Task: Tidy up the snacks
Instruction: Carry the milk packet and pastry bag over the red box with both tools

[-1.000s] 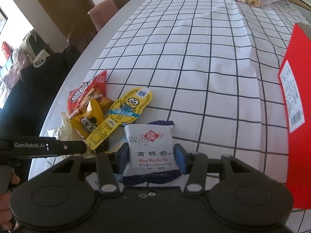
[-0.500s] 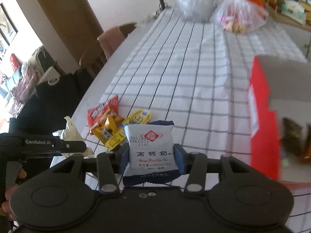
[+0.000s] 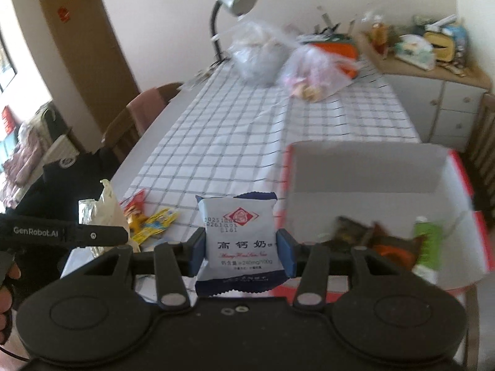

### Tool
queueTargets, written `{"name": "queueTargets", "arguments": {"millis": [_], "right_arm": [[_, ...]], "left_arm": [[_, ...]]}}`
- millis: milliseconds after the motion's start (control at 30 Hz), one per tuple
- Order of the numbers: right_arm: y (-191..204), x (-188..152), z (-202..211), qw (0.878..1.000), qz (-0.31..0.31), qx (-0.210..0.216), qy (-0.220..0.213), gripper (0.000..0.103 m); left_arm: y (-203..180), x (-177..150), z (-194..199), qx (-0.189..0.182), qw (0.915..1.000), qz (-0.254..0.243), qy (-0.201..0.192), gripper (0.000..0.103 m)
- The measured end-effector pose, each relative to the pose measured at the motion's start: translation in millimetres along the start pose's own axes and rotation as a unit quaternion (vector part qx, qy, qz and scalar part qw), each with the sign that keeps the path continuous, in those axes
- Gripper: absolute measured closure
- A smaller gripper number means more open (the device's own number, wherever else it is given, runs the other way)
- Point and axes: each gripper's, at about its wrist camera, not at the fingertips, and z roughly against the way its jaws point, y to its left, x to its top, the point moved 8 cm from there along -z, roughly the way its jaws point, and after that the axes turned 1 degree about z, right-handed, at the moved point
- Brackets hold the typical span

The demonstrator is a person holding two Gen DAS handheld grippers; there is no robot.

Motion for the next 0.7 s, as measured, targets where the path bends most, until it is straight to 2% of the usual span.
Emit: {"name": "queueTargets", "arguments": {"millis": [367,700], "right_arm": [[-93,-6,28,0.997,-0.035,-0.061,-0.014,0.056],[-156,-12,20,0.993,-0.046,-0.109,0.001,0.056]], "left_arm": [[-118,0,-38,-0.031,0.9946,-0.096,0.026,0.062],[-176,-4,-87,-0.029,0.9889,-0.131,0.062,0.062]]}}
